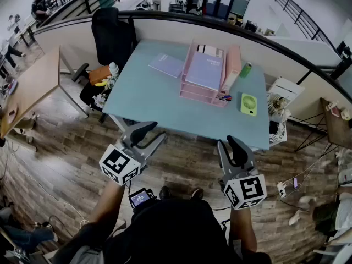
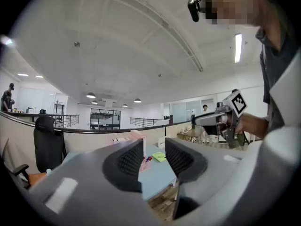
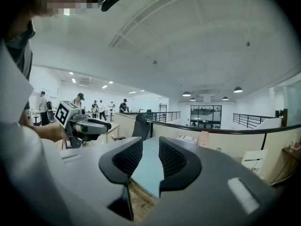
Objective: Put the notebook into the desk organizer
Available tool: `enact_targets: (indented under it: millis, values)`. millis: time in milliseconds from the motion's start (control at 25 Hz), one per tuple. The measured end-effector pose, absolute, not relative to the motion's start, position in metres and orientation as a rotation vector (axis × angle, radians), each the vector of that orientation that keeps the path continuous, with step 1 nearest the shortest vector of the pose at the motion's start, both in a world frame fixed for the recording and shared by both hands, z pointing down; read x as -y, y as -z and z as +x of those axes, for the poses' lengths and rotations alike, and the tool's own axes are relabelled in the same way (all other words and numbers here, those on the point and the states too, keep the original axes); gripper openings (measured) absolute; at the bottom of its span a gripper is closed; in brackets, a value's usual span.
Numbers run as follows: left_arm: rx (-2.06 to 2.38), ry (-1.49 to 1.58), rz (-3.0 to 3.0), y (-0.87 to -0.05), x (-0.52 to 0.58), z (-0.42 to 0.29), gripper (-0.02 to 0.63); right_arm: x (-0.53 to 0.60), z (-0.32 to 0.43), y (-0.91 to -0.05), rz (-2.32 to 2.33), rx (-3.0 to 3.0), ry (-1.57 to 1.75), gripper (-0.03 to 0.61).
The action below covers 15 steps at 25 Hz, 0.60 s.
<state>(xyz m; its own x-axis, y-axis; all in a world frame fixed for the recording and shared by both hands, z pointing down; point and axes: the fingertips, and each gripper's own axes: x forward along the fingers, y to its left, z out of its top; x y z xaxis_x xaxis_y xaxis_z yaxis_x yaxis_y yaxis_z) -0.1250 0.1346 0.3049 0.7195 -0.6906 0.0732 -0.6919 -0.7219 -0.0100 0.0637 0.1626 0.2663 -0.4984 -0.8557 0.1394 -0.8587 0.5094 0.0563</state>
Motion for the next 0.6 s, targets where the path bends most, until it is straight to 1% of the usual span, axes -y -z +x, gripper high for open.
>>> enact_targets:
  millis: [600]
  values:
    - [1.109, -0.099, 2.91, -0.313, -0.123, -0.129, 0.201, -0.155, 0.058, -0.274, 1.538, 2.561, -0.071, 0.1]
